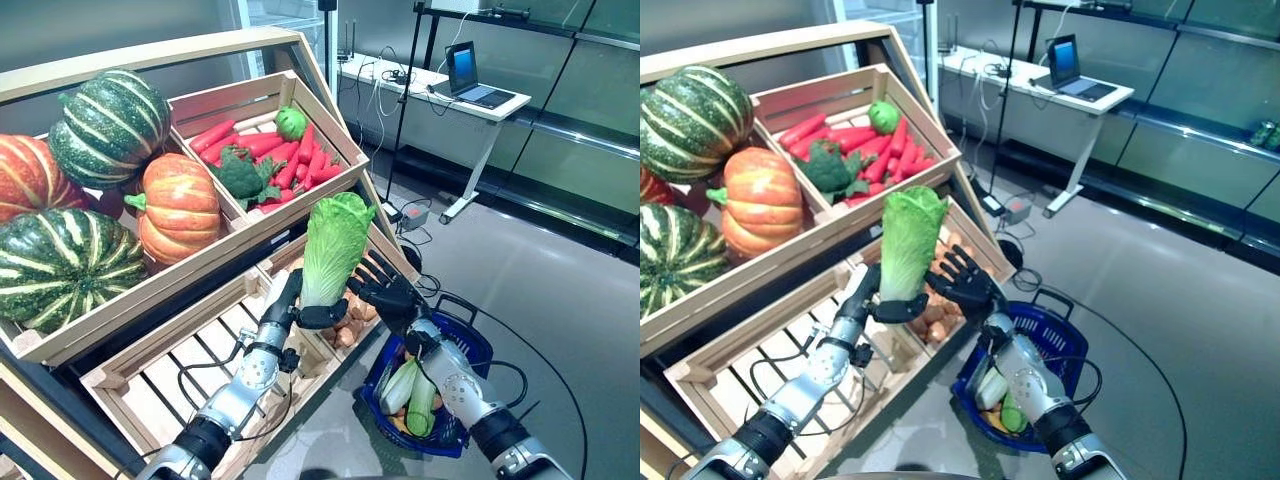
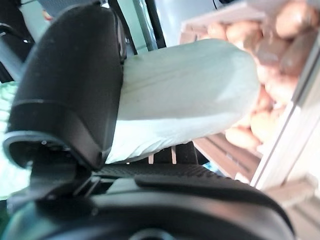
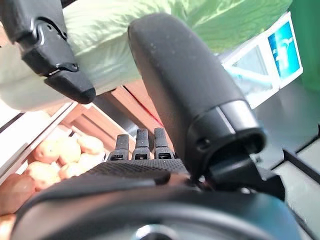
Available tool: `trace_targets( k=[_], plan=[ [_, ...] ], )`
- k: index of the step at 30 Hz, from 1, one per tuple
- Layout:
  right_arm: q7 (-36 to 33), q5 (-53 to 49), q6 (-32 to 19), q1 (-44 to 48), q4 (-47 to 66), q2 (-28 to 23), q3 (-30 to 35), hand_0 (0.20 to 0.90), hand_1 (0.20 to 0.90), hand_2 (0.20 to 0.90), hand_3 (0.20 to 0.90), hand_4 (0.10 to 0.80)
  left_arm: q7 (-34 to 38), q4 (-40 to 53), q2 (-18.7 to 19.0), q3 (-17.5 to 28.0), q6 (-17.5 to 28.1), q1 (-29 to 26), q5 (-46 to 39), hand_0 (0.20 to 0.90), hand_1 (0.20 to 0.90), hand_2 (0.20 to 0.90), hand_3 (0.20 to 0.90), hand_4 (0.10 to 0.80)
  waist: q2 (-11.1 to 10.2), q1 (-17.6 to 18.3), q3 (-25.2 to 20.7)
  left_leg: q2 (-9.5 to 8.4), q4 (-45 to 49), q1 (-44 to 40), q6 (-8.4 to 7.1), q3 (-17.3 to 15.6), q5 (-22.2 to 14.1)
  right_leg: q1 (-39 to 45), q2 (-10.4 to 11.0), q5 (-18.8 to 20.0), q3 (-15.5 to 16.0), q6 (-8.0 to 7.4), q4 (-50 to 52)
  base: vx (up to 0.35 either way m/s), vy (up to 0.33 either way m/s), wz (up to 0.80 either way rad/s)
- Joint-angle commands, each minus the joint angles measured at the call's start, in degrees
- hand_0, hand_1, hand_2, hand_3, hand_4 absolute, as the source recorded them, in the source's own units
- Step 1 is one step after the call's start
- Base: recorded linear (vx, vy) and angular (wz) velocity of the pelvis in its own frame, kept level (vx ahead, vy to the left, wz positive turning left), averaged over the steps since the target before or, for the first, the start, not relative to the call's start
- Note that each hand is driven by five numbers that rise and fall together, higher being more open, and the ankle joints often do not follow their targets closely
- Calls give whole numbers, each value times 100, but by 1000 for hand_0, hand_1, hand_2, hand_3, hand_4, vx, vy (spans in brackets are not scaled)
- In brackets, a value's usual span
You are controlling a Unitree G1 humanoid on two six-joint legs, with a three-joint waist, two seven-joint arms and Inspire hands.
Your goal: Put vegetables into the basket
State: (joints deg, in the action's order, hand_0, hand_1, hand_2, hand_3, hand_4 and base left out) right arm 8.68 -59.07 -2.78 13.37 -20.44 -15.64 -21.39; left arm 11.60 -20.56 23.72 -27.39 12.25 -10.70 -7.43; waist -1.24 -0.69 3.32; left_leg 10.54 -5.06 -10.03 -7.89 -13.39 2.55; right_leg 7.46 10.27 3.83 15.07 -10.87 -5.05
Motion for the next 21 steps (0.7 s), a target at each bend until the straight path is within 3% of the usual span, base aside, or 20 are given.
trace_targets(
  k=[1, 11, 21],
  plan=[
    [1149, -396, -488, 1332, 769, 313, 476, 900, 900, 900, 900, 800, -568, -22, -119, -443, 810, -558, -116, 300, 300, 300, 300, 400, 2, 3, -286, -160, 6, 213, 190, -28, -330, 17, -22, -176, 35, 63, 93, -4, -14, 5],
    [2373, -771, -545, 1744, 1245, -44, 607, 900, 900, 900, 900, 800, -1260, -568, -44, -421, 735, -673, -79, 300, 300, 300, 300, 400, 11, 27, -281, -141, 6, 247, 182, 23, -328, -10, -31, -202, -58, 56, 95, -2, -4, 1],
    [2968, -1145, 21, 1914, 1367, -37, 609, 900, 900, 900, 900, 800, -1449, -922, -129, -406, 720, -712, 108, 300, 300, 300, 300, 400, -1, 45, -325, -142, 6, 287, 184, 39, -323, -40, -30, -222, -121, 54, 92, 0, 0, 0]
  ],
)
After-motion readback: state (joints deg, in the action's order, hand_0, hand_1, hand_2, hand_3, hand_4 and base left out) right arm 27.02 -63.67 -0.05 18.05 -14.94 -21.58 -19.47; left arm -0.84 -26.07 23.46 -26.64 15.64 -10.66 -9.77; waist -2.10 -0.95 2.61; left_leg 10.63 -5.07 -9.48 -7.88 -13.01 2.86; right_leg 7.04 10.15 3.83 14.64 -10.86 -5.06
